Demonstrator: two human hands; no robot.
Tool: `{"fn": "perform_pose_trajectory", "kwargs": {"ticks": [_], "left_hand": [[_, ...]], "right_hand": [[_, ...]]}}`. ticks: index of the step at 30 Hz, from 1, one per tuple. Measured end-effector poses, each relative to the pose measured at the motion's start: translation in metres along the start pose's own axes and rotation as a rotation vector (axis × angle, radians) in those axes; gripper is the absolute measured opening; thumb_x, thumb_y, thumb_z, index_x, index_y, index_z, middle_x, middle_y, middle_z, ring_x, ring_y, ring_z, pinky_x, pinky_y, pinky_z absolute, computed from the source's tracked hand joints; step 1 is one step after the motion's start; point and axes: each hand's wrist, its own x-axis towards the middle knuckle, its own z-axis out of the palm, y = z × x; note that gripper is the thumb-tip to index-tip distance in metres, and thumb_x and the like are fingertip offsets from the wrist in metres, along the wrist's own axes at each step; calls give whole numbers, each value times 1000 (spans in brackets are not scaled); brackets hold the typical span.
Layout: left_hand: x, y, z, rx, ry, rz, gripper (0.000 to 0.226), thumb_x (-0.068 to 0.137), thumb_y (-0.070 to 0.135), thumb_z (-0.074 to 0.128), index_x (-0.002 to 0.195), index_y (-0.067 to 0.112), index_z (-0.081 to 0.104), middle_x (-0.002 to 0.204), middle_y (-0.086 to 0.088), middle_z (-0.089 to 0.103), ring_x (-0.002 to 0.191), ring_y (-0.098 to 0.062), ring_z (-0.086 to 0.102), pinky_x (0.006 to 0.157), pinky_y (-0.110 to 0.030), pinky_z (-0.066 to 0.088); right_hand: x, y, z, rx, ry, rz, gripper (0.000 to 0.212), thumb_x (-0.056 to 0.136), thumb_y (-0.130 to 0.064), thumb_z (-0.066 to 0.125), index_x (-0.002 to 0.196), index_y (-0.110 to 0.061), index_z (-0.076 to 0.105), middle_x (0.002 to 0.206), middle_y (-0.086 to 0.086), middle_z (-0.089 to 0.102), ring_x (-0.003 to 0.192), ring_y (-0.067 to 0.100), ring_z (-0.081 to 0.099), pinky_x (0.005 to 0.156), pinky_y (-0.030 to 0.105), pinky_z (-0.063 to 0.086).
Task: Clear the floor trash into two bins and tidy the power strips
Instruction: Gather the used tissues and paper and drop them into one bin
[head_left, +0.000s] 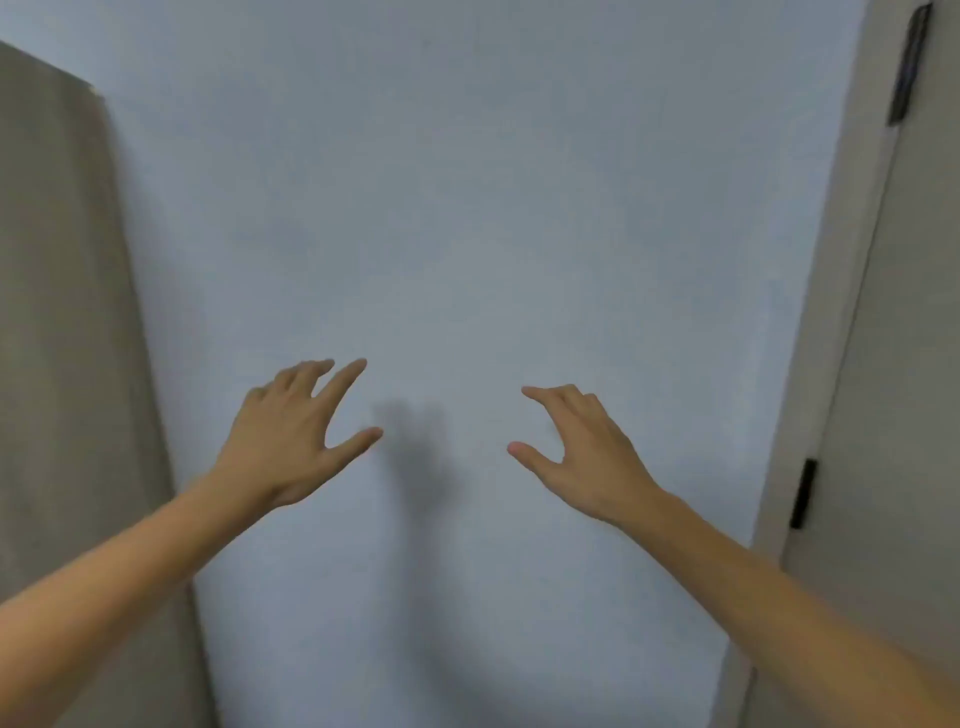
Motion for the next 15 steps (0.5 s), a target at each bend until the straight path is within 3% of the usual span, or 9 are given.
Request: {"fn": "perform_pose_trajectory", "kwargs": {"ticks": [8, 15], "left_hand": [[-173, -40, -47, 159, -83, -365, 86, 86, 82, 26, 159, 36, 24, 151, -3, 44, 134, -30, 46, 99, -47, 45], [-391, -12, -130, 293, -97, -744, 78, 91, 79, 32, 158, 39, 24, 145, 5, 48, 122, -24, 50, 92, -45, 47]], "right_hand": [[-12, -82, 91, 208, -200, -329, 64, 91, -66, 52, 146, -36, 40, 138, -15, 43, 128, 13, 41, 101, 39, 46], [-109, -242, 149, 520, -391, -691, 66, 89, -67, 52, 145, -33, 42, 131, -13, 47, 123, 17, 46, 101, 42, 48]]}}
